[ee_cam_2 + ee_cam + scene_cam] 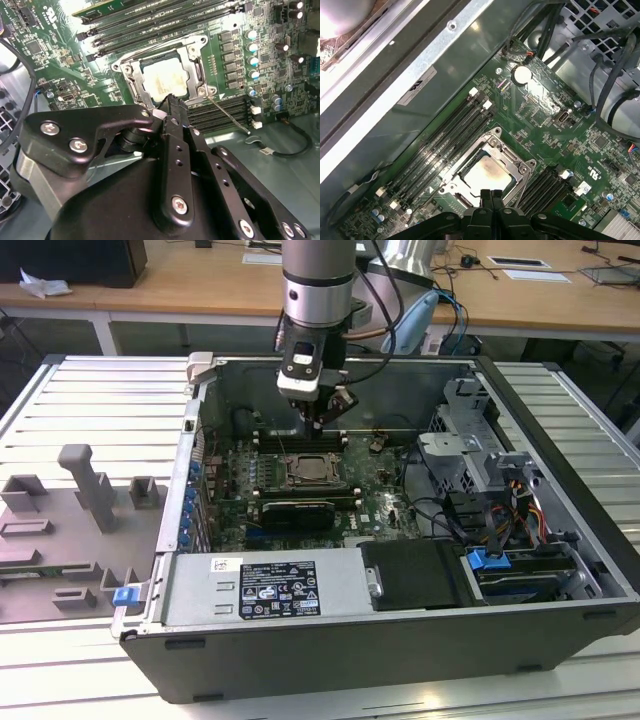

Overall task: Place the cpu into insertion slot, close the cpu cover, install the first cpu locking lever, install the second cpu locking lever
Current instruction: 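Install the first cpu locking lever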

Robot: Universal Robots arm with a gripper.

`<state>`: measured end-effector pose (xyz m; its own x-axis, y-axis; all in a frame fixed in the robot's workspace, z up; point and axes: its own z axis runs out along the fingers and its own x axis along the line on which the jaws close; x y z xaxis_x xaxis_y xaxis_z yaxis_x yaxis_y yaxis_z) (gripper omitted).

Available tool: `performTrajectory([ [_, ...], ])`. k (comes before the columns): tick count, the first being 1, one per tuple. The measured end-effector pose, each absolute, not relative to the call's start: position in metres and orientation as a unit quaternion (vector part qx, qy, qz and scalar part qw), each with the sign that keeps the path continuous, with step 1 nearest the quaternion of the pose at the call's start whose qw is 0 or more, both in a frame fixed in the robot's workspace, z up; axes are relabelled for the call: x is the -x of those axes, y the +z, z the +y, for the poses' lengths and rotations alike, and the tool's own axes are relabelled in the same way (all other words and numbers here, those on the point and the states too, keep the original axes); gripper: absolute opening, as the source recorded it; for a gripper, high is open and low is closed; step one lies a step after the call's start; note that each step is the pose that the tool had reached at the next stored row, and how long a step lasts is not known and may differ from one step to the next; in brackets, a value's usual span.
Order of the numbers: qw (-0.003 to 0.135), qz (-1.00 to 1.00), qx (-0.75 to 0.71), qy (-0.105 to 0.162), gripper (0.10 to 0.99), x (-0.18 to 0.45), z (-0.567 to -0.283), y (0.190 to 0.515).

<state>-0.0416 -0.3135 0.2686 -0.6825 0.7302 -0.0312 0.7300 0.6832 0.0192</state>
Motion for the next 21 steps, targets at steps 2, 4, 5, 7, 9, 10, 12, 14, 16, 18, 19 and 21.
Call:
performTrajectory([
  [2,0.018,0.921,-0.389,0.003,0.106,0.0416,-0.3135,0.2685],
  [4,0.018,0.925,-0.379,0.003,0.106,0.0416,-0.3134,0.2684],
  [5,0.018,0.927,-0.374,0.003,0.106,0.0416,-0.3133,0.2684],
  [7,0.018,0.931,-0.364,0.003,0.106,0.0416,-0.3133,0.2684],
  [9,0.018,0.934,-0.356,0.003,0.106,0.0416,-0.3131,0.2684],
  [10,0.018,0.935,-0.353,0.003,0.106,0.0416,-0.3131,0.2684],
  [12,0.018,0.937,-0.348,0.003,0.106,0.0416,-0.3130,0.2684],
  [14,0.018,0.940,-0.340,0.004,0.106,0.0416,-0.3130,0.2684],
  [16,0.018,0.942,-0.336,0.004,0.106,0.0416,-0.3130,0.2683],
  [18,0.018,0.944,-0.328,0.004,0.106,0.0416,-0.3130,0.2682],
  [19,0.018,0.945,-0.327,0.004,0.106,0.0416,-0.3130,0.2681],
  [21,0.018,0.946,-0.323,0.004,0.106,0.0416,-0.3130,0.2680],
])
